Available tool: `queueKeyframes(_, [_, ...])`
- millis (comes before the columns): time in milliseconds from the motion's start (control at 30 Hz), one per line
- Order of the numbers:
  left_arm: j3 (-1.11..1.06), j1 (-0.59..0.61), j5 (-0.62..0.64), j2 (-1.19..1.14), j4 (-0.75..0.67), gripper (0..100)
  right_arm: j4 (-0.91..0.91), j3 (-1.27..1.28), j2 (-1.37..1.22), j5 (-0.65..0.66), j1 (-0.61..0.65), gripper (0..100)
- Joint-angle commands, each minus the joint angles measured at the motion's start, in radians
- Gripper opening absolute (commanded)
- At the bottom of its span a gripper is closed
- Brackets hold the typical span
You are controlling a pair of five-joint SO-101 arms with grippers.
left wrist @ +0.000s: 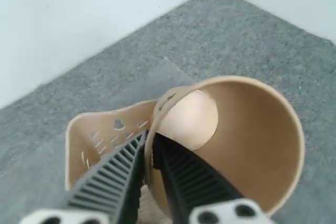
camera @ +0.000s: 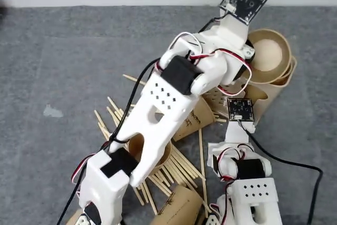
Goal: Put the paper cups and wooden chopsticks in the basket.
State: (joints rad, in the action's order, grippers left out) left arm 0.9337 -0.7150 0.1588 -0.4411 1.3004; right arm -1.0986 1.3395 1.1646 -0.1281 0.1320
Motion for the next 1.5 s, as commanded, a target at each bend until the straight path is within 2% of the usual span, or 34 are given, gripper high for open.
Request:
queueKeyframes(0, [-0.051,-0.017,0.002,0.009,-0.089,3,0.010,-0.006,0.015,0.012,0.004,0.8])
queueKeyframes(167, [-0.071,-0.032,0.040,0.015,-0.103,23,0.010,-0.006,0.015,0.012,0.004,0.8])
queueKeyframes(233, [-0.065,-0.031,0.074,0.021,-0.110,25,0.010,-0.006,0.015,0.012,0.005,0.8])
queueKeyframes(367, [-0.010,-0.031,0.066,0.008,-0.129,25,0.010,-0.006,0.015,0.012,0.007,0.8])
queueKeyframes(767, [0.094,-0.029,0.158,-0.124,-0.390,24,0.010,-0.006,0.015,0.012,0.008,0.8])
queueKeyframes(933, [0.189,-0.028,0.106,-0.178,-0.483,19,0.010,-0.006,0.015,0.012,0.008,0.8])
queueKeyframes(1167, [0.216,-0.018,0.087,-0.230,-0.451,18,0.012,-0.008,0.015,0.012,0.008,0.8])
queueKeyframes(1467, [0.202,-0.012,0.086,-0.302,-0.483,18,0.010,-0.009,0.015,0.011,0.004,0.8])
